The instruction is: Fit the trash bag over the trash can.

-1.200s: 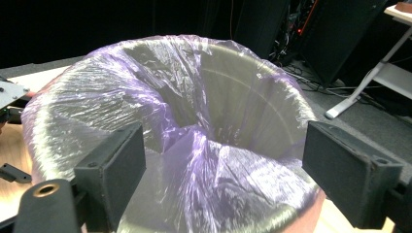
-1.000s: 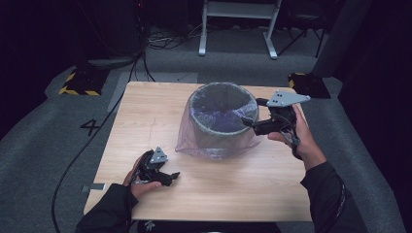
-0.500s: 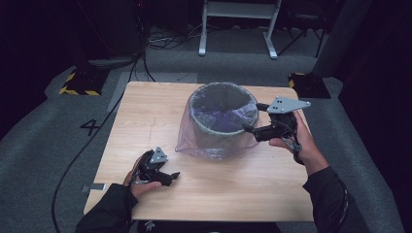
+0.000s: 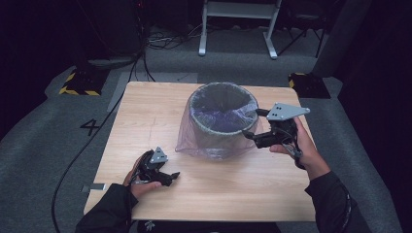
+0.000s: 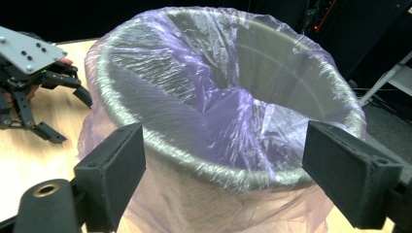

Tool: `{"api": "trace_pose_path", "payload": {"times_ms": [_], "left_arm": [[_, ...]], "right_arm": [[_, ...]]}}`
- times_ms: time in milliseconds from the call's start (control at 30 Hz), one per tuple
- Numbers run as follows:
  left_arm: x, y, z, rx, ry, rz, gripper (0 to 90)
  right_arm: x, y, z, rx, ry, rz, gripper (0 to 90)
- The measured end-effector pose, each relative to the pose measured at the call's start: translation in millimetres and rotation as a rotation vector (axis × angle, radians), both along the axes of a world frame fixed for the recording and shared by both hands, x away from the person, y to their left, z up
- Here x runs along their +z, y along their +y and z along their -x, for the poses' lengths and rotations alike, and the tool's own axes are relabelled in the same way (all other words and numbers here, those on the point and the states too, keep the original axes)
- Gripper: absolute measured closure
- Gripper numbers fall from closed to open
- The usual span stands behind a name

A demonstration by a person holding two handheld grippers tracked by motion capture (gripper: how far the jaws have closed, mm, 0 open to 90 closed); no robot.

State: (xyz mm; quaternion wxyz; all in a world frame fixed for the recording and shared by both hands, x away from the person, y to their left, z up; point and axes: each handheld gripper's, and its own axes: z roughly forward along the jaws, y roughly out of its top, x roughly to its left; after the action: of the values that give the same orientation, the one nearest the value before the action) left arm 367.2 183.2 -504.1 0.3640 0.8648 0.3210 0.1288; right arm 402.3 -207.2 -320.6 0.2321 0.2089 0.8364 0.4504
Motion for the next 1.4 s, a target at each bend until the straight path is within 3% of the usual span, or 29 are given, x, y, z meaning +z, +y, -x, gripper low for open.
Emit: {"api": "trace_pose_path", "payload": {"times_ms": [967, 1400], "left_arm": [[0.0, 0.0, 0.0, 0.000, 0.000, 0.000, 14.4], [0.0, 0.0, 0.0, 0.000, 0.000, 0.000, 14.4]], "right_arm": [[-19.7, -12.2, 18.7, 0.004, -0.008, 0.082, 15.8], [-36.7, -17.8, 22.0, -0.004, 0.021, 0.119, 15.8]]}}
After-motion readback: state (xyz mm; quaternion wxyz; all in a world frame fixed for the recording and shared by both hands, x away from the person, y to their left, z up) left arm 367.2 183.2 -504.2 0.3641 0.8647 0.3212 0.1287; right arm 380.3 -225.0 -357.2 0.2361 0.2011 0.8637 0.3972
